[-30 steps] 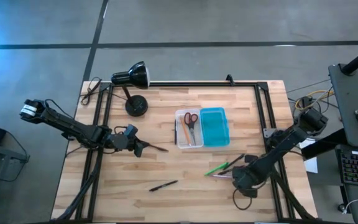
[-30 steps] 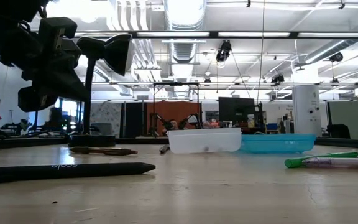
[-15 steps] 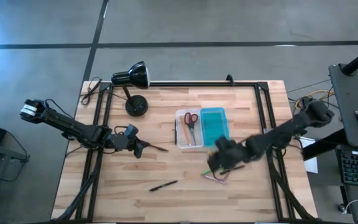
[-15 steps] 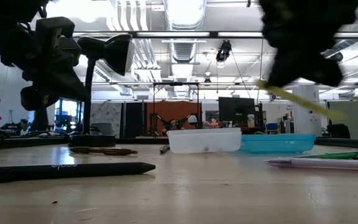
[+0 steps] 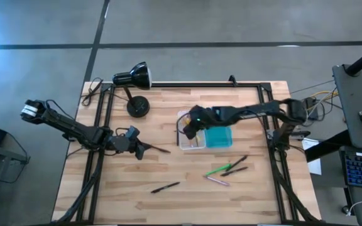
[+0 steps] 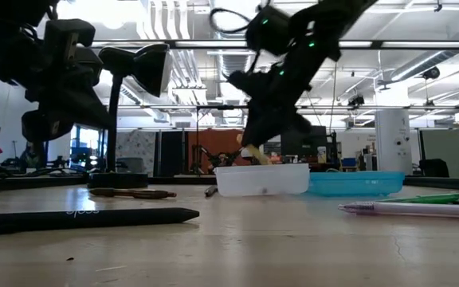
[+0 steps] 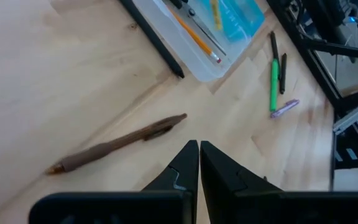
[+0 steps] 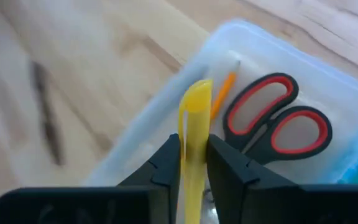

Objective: Pick & place school supplies into a supply box
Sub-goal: Put the yellow pen into the blue supply box, then put the brown pen into the blue supply box

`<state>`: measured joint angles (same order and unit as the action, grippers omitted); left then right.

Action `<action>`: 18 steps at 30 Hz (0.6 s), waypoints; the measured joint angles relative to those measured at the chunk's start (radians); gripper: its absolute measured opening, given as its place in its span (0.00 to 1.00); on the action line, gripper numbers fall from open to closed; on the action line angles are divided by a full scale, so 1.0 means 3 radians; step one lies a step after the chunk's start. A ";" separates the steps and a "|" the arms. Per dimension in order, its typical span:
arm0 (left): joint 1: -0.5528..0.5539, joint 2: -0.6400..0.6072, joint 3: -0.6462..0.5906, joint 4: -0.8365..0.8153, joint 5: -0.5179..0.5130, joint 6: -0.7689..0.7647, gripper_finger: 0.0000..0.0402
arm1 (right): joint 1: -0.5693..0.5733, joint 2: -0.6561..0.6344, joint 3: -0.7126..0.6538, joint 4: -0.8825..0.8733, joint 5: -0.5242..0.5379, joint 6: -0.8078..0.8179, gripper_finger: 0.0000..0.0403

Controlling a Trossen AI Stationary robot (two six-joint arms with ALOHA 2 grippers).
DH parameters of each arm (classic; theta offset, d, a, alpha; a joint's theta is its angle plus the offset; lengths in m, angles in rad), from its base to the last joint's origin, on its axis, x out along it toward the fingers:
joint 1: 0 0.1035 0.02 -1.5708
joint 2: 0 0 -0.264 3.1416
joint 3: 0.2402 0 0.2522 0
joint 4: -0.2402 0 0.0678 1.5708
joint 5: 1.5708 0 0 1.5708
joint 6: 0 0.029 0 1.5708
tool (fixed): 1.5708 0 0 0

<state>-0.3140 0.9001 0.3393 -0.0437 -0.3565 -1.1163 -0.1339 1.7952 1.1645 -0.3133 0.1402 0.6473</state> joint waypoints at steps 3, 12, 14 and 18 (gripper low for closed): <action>-0.0056 0.0000 0.0000 0.0009 0.0000 -0.0071 0.00 | -0.0017 0.0258 0.0293 -0.0335 -0.0004 -0.0124 0.23; -0.0161 0.0000 0.0000 0.0058 0.0023 -0.0031 0.00 | 0.0172 0.0389 0.0730 -0.0690 0.0075 -0.0645 0.48; -0.0161 0.0000 0.0000 0.0132 0.0024 0.0067 0.00 | 0.0254 0.0277 0.0730 -0.0693 0.0203 -0.0905 0.52; -0.0124 0.0000 0.0000 0.0299 0.0020 0.0243 0.00 | 0.0405 -0.0017 0.0708 -0.0787 0.0326 -0.1360 0.58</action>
<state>-0.3513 0.9001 0.3393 0.0459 -0.3504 -1.0434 -0.0124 1.7902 1.3769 -0.5493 0.2379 0.2393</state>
